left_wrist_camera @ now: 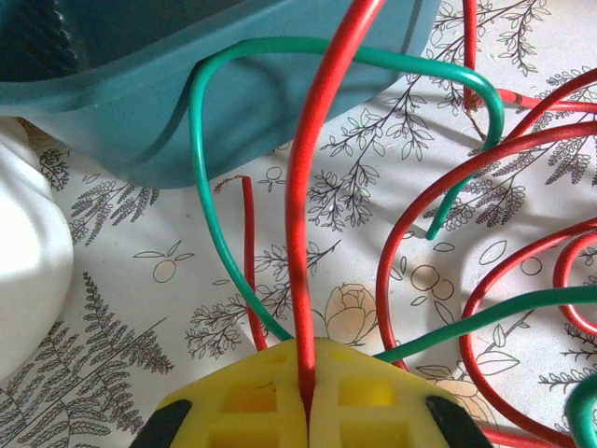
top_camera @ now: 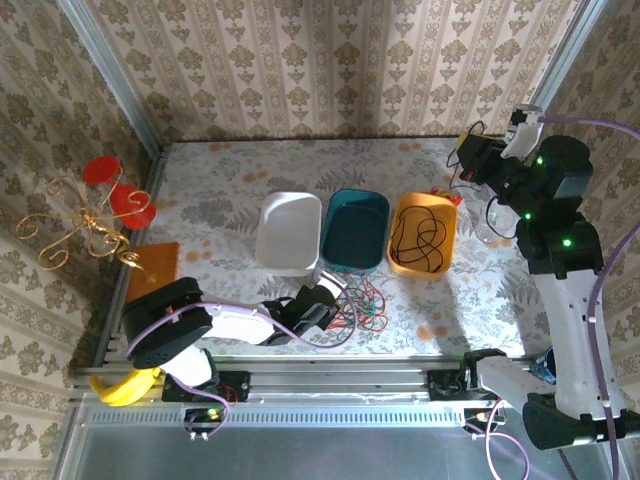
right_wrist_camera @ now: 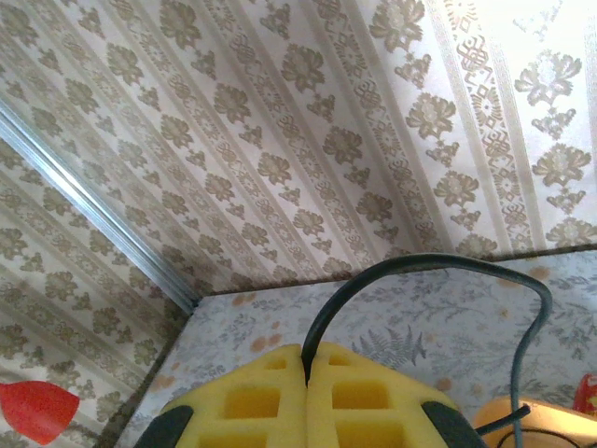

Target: Untangle the cables

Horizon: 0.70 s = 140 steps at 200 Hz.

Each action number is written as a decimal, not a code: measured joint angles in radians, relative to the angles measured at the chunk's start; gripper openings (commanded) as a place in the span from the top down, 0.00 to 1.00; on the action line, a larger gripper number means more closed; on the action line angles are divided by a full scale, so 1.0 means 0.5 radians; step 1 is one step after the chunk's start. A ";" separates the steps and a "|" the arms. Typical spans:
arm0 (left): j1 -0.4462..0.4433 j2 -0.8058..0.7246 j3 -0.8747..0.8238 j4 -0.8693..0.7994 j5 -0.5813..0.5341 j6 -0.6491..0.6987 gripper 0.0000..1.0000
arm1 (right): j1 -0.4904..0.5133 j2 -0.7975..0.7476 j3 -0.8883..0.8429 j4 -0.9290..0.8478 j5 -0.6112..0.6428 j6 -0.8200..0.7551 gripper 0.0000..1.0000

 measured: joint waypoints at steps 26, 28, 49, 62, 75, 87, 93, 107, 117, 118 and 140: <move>0.000 0.000 0.000 0.000 0.000 0.000 1.00 | -0.010 0.044 -0.012 0.000 0.000 -0.045 0.93; 0.000 0.000 0.000 0.000 0.000 0.000 1.00 | -0.011 0.045 -0.017 0.000 0.000 -0.046 0.92; 0.000 0.000 0.000 0.000 -0.001 0.000 1.00 | -0.011 0.048 -0.113 0.002 -0.001 -0.067 0.93; 0.000 0.000 0.000 -0.001 -0.001 0.000 1.00 | -0.012 0.048 -0.212 0.008 -0.002 -0.068 0.93; 0.000 0.000 0.000 -0.001 0.000 0.000 1.00 | -0.012 0.048 -0.347 0.018 -0.005 -0.064 0.93; 0.000 0.000 0.000 -0.001 0.000 0.000 1.00 | -0.012 0.050 -0.490 0.034 -0.010 -0.047 0.93; 0.000 0.000 0.000 -0.001 0.000 0.000 1.00 | -0.012 0.054 -0.559 0.041 -0.011 -0.037 0.93; 0.000 0.000 0.000 -0.001 0.000 0.000 1.00 | -0.012 0.068 -0.713 0.053 -0.005 -0.021 0.93; 0.000 0.000 0.000 -0.002 -0.001 0.000 1.00 | -0.012 0.077 -0.803 0.053 0.019 -0.017 0.93; -0.001 0.000 0.000 -0.002 0.000 0.000 1.00 | -0.011 0.079 -0.813 0.053 0.024 -0.015 0.93; 0.000 0.000 0.000 -0.005 0.000 0.000 1.00 | -0.012 0.095 -0.917 0.045 0.153 -0.004 0.93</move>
